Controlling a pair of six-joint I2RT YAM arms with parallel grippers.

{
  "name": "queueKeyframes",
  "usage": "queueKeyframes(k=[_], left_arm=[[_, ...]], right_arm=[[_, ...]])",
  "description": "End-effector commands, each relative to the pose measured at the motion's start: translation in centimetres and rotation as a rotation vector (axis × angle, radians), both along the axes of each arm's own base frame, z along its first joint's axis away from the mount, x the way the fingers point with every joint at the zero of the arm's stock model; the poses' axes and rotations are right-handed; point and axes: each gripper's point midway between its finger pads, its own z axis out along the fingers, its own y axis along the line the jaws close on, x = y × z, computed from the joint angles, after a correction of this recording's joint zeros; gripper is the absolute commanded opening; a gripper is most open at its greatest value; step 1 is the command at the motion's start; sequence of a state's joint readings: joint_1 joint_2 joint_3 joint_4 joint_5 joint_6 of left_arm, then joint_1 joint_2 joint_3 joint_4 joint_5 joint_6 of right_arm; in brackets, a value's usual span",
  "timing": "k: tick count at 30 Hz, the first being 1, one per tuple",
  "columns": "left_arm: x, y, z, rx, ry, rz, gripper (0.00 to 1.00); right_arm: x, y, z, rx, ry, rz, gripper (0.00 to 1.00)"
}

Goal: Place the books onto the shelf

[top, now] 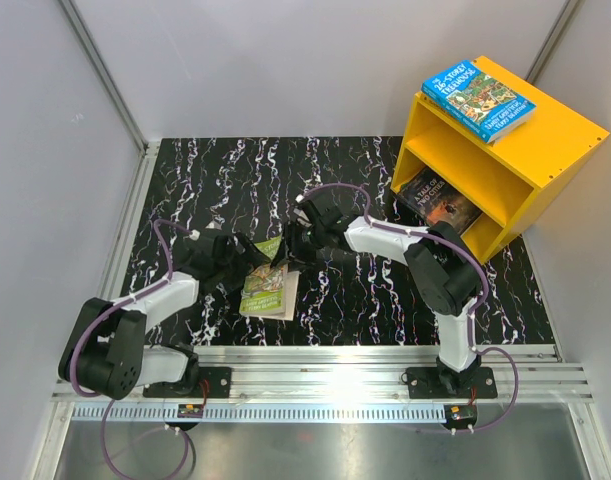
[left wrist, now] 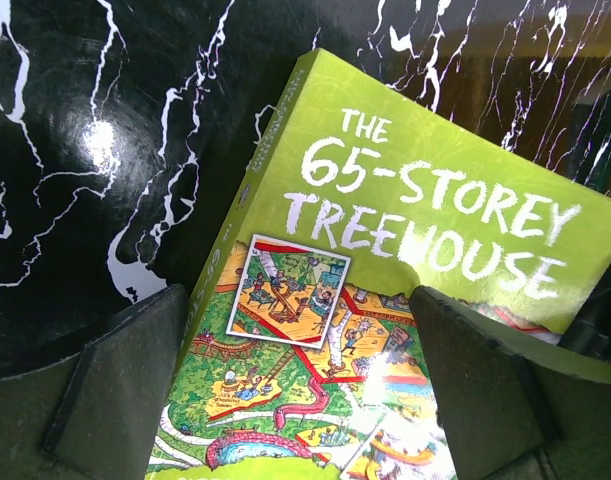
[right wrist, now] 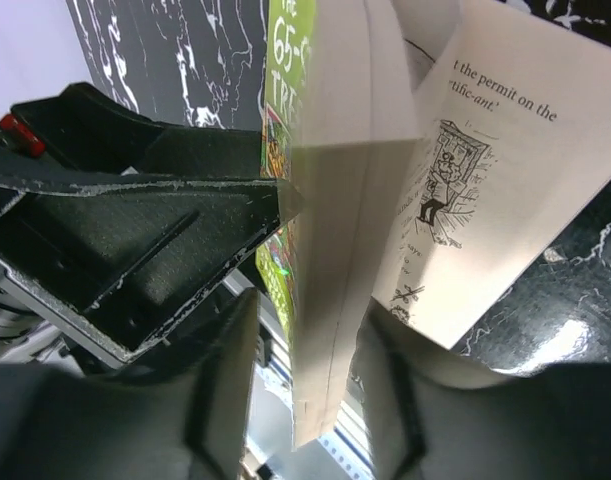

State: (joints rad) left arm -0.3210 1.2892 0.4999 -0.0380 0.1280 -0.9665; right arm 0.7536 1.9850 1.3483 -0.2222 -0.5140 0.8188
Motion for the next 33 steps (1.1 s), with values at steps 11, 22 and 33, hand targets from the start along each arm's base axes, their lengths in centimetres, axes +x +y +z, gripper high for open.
queueKeyframes(k=[11,22,33], left_arm=[[-2.8,-1.4,1.2,-0.032,0.081,-0.108,0.99],[0.1,-1.0,10.2,-0.043,-0.274,-0.298,0.99],[-1.6,-4.2,20.2,-0.271,-0.650,-0.507,0.99]], right_arm=[[-0.4,1.0,2.9,0.035,-0.099,0.053,0.10],[-1.3,-2.1,10.6,0.040,-0.250,0.035,0.00],[-4.4,-3.1,22.5,0.313,-0.342,0.052,0.00]])
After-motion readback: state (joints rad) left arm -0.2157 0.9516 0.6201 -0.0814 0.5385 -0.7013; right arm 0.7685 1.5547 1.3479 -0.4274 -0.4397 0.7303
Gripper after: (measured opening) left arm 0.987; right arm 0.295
